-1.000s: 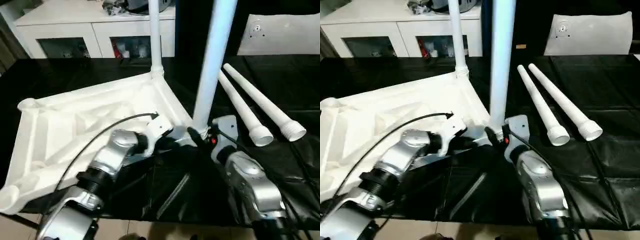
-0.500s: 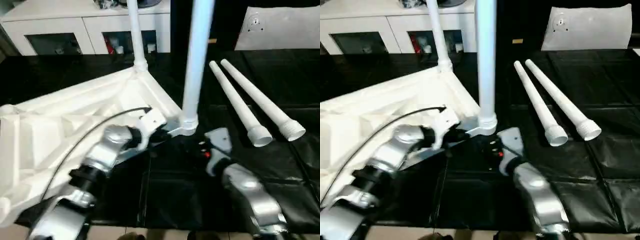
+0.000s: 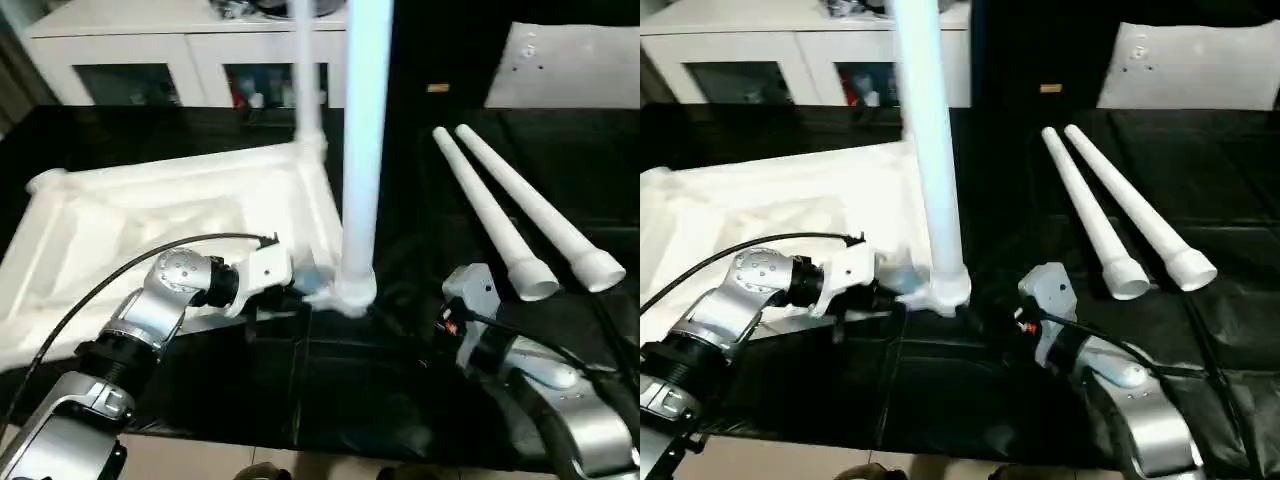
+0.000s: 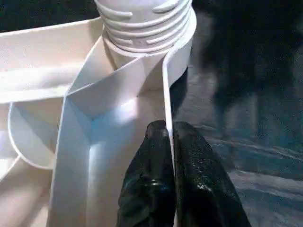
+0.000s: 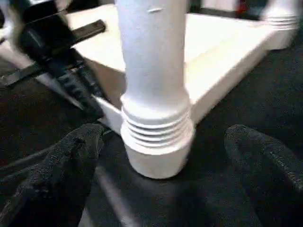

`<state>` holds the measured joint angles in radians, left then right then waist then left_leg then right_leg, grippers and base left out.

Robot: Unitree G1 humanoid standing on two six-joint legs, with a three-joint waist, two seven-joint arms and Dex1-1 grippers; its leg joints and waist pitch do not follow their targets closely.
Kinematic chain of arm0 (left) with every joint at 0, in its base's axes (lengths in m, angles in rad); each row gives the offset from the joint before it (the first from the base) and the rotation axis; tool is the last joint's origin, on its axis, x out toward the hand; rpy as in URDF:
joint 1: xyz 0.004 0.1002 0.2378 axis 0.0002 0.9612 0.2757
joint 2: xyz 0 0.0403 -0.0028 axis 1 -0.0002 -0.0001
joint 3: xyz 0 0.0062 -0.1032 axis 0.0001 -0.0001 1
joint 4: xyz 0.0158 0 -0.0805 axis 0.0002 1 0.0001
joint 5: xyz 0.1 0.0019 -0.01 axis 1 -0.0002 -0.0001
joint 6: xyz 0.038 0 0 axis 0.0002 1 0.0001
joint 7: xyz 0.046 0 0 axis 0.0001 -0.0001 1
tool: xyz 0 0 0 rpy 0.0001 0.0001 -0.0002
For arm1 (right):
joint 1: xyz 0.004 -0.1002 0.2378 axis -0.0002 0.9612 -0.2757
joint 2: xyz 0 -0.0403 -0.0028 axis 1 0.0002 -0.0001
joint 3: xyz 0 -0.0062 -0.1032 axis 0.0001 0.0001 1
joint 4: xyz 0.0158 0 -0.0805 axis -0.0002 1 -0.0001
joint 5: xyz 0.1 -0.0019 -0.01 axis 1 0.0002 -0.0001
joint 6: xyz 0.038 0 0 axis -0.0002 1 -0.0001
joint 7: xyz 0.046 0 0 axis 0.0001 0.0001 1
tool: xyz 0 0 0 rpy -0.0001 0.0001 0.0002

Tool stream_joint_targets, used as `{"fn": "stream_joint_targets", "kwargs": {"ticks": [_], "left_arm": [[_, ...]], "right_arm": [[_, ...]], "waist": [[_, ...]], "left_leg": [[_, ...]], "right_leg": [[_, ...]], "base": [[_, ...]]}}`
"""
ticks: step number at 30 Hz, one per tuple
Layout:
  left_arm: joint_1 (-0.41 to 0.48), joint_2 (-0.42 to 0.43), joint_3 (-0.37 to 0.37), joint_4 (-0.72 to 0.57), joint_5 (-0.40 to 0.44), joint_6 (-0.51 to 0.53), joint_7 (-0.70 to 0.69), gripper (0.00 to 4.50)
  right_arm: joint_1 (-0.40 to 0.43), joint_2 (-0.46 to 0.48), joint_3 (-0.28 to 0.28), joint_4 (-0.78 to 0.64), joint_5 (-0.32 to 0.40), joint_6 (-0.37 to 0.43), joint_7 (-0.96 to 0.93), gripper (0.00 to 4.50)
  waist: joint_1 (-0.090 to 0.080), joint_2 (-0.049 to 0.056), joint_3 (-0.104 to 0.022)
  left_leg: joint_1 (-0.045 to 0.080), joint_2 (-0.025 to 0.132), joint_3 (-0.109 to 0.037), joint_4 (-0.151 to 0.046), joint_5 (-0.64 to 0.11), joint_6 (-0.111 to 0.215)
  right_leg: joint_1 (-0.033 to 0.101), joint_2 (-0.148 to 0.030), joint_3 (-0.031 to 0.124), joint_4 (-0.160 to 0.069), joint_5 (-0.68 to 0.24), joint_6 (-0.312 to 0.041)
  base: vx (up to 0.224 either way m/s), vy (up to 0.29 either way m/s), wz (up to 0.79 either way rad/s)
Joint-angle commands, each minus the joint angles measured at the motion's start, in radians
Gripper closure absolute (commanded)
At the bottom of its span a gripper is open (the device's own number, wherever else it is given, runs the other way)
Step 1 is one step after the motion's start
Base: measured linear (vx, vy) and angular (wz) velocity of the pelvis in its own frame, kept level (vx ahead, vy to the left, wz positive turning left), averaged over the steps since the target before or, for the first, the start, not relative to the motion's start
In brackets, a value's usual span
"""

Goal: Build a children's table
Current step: Rotate leg to tighten

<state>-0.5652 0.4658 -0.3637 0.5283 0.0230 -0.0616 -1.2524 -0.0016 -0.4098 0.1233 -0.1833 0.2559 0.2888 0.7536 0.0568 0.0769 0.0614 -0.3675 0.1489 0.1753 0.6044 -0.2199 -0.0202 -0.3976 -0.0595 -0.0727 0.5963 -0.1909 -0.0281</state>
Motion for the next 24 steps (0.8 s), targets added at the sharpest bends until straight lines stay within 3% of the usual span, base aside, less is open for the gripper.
{"fn": "stream_joint_targets", "kwargs": {"ticks": [1, 7, 8, 12, 18, 24], "left_arm": [[-0.022, 0.009, -0.06, 0.004, 0.014, -0.057, -0.09, 4.5], [-0.043, -0.001, -0.098, 0.011, 0.014, -0.117, -0.159, 4.5], [-0.043, -0.003, -0.099, 0.009, 0.013, -0.118, -0.162, 4.5], [-0.044, -0.012, -0.107, -0.003, 0.007, -0.122, -0.188, 4.5], [-0.046, -0.011, -0.106, 0.01, 0.009, -0.145, -0.205, 4.5], [-0.044, -0.006, -0.107, 0.026, 0.006, -0.158, -0.213, 4.5]], "right_arm": [[-0.045, -0.039, 0.028, 0.006, 0.008, 0.006, 0.084, 0.03], [-0.109, -0.085, 0.082, 0.045, -0.016, 0.005, 0.176, 0.03], [-0.114, -0.084, 0.084, 0.051, -0.018, 0.004, 0.176, 0.03], [-0.154, -0.074, 0.098, 0.088, -0.017, 0.013, 0.193, 0.03], [-0.171, -0.085, 0.106, 0.102, 0.004, 0.024, 0.224, 0.63], [-0.171, -0.087, 0.109, 0.109, 0.018, 0.03, 0.259, 1.17]], "waist": [[0.0, -0.017, -0.066], [0.02, -0.014, -0.068], [0.025, -0.018, -0.071], [0.032, -0.015, -0.07], [0.033, -0.017, -0.073], [0.034, -0.02, -0.072]], "left_leg": [[0.006, 0.086, -0.035, -0.068, -0.08, 0.098], [0.007, 0.091, -0.032, -0.063, -0.056, 0.106], [0.008, 0.09, -0.031, -0.061, -0.052, 0.102], [0.007, 0.09, -0.032, -0.061, -0.064, 0.087], [0.005, 0.09, -0.033, -0.059, -0.054, 0.09], [0.003, 0.087, -0.031, -0.058, -0.065, 0.09]], "right_leg": [[0.06, -0.106, 0.063, -0.058, -0.108, -0.229], [0.055, -0.107, 0.064, -0.055, -0.098, -0.232], [0.055, -0.107, 0.063, -0.054, -0.098, -0.232], [0.056, -0.108, 0.063, -0.052, -0.126, -0.23], [0.057, -0.107, 0.062, -0.05, -0.103, -0.229], [0.057, -0.106, 0.062, -0.054, -0.142, -0.22]], "base": [[0.0, 0.0, 0.0], [0.0, 0.0, 0.0], [0.0, 0.0, 0.0], [0.0, 0.0, 0.0], [0.0, 0.0, 0.0], [0.0, 0.0, 0.0]]}}
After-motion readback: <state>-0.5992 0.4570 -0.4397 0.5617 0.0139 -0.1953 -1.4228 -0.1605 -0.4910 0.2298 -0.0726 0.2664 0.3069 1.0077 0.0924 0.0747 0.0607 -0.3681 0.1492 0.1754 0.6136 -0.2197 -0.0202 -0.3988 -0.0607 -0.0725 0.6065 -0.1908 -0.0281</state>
